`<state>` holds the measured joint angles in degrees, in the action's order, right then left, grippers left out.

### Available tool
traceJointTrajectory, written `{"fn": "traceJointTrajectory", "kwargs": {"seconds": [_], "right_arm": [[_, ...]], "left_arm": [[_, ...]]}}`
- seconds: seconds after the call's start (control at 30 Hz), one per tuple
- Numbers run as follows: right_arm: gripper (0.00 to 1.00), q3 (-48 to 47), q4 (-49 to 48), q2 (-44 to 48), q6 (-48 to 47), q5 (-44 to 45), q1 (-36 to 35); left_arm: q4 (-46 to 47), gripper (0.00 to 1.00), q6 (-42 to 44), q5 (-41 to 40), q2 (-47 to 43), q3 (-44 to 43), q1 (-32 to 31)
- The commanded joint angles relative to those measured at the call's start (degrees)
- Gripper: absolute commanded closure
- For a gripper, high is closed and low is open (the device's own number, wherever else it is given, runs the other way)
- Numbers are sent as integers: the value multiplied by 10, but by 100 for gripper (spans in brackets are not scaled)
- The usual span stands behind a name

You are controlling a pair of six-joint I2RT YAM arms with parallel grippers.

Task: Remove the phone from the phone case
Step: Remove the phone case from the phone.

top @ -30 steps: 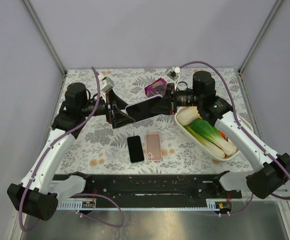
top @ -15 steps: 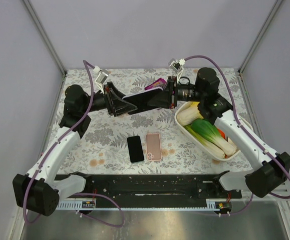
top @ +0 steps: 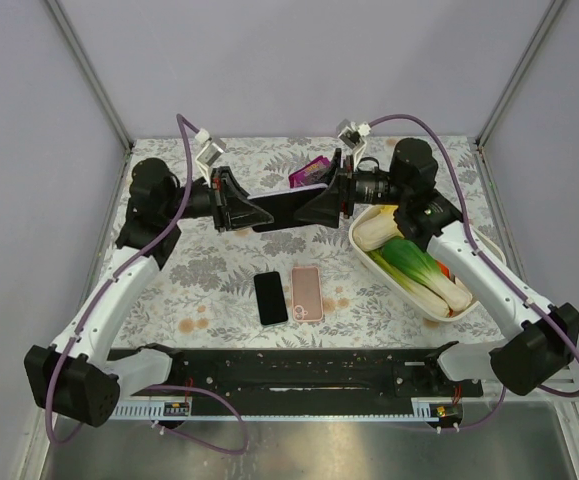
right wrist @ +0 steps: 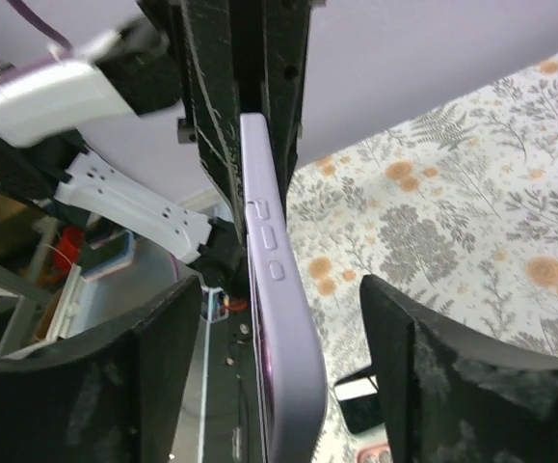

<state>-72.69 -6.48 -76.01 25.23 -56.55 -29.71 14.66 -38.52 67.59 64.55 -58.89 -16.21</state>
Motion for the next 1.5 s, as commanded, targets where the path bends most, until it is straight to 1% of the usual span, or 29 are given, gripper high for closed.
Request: {"fn": "traceJointTrajectory", "kwargs": {"seconds": [0.0,0.03,0.07,0.1,0.17,0.27,0.33,0.47,0.53,0.67,0.9,0.97,1.03,1.1,1.17,1.23,1.4,1.43,1.47], "right_arm": [[18,-6,95,23,-121,21,0],[13,-6,112,26,-140,23,0],[12,-8,135,29,-165,25,0],[11,-11,146,31,-176,28,0],[9,-24,197,33,-238,31,0],[8,-55,268,31,-318,29,-2],[7,-76,313,24,-365,29,-6],[7,-115,404,0,-446,40,-32],[6,-120,433,-12,-474,45,-48],[7,-120,480,-34,-520,45,-78],[9,-98,488,-60,-545,46,-112],[14,-98,487,-69,-545,40,-115],[22,-97,487,-73,-542,35,-118],[36,-95,485,-76,-542,34,-120],[54,-91,483,-77,-539,37,-124],[62,-84,479,-75,-534,44,-126],[77,-60,457,-65,-525,53,-127],[82,-58,454,-64,-522,51,-127],[90,-58,452,-65,-520,48,-127]], "left_arm": [[-318,100,294,17,-4,-108,-2],[-377,100,343,12,0,-129,-2],[-432,100,380,7,6,-146,-2],[-462,100,423,-3,8,-156,-1],[-583,100,511,-30,20,-197,-4],[-731,100,640,-67,47,-258,-10],[-796,100,700,-104,58,-289,-29],[-807,100,719,-150,52,-290,-51],[-809,100,723,-176,51,-292,-64],[-811,100,723,-193,47,-301,-82],[-820,100,721,-195,52,-314,-102],[-814,100,712,-195,52,-312,-105],[-802,100,705,-196,50,-311,-105],[-793,100,696,-197,49,-307,-105],[-786,100,691,-197,48,-306,-105],[-778,100,685,-196,47,-303,-105],[-762,100,670,-179,45,-296,-104],[-762,100,668,-175,47,-295,-105],[-760,100,666,-171,46,-294,-105]]}}
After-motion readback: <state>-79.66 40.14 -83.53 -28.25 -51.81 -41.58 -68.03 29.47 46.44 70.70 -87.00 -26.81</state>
